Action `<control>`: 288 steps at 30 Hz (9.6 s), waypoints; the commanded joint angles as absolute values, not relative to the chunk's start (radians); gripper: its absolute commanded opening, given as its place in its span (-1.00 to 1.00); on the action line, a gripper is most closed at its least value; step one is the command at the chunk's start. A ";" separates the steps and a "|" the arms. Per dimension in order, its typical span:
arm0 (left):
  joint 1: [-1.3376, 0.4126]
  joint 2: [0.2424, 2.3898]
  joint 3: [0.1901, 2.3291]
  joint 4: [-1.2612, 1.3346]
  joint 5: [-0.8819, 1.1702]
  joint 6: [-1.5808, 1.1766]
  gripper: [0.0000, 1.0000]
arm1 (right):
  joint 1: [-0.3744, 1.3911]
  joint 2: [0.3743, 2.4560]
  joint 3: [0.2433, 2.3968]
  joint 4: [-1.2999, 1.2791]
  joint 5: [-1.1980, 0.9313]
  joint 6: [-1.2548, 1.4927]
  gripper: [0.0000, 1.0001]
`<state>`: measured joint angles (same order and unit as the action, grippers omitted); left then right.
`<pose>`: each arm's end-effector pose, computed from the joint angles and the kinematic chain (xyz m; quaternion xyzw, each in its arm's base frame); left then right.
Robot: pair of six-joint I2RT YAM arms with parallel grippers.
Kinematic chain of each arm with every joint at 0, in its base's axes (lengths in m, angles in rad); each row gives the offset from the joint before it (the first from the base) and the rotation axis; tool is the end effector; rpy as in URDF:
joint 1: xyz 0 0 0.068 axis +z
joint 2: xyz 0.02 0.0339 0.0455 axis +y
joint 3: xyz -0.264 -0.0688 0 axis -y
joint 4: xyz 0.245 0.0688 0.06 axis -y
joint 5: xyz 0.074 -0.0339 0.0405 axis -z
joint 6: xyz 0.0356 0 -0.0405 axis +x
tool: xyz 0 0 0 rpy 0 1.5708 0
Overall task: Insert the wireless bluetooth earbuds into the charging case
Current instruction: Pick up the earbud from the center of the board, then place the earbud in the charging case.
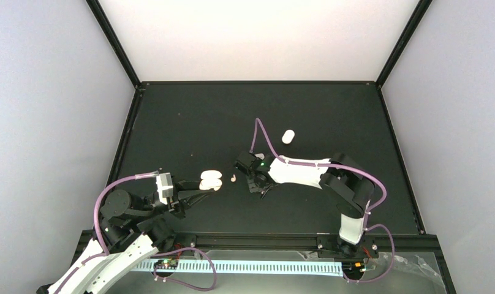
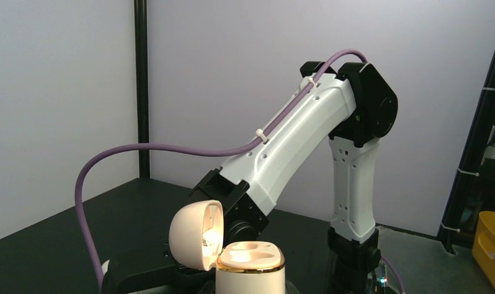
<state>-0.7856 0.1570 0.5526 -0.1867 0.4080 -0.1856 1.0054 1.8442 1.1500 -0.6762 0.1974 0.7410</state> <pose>0.0371 -0.0571 0.3267 0.3326 0.5424 -0.4679 0.6134 0.1879 0.2830 0.1503 -0.1207 0.9828 0.0133 0.1391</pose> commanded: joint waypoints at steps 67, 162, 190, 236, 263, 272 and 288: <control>-0.787 0.177 0.557 -0.166 0.420 -0.179 -0.97 | 0.986 1.813 1.019 -0.572 0.205 0.687 -0.86; -0.804 0.905 0.627 1.121 0.601 -0.392 -0.97 | 1.106 0.879 0.960 0.499 -0.249 0.022 -0.98; -0.807 0.891 0.632 1.080 0.636 -0.377 -0.97 | 1.105 0.878 0.969 0.399 -0.223 -0.014 -0.98; -0.808 0.876 0.639 1.085 0.614 -0.379 -0.97 | 1.106 0.867 0.967 0.357 -0.189 -0.009 -0.98; -0.815 0.906 0.672 1.130 0.591 -0.366 -0.97 | 1.105 0.864 0.971 0.333 -0.177 0.028 -0.98; -0.824 0.913 0.674 1.130 0.559 -0.342 -0.97 | 1.105 0.861 0.972 0.339 -0.146 0.050 -0.98; -0.838 0.927 0.681 1.137 0.549 -0.328 -0.97 | 1.106 0.850 0.970 0.325 -0.119 0.061 -0.59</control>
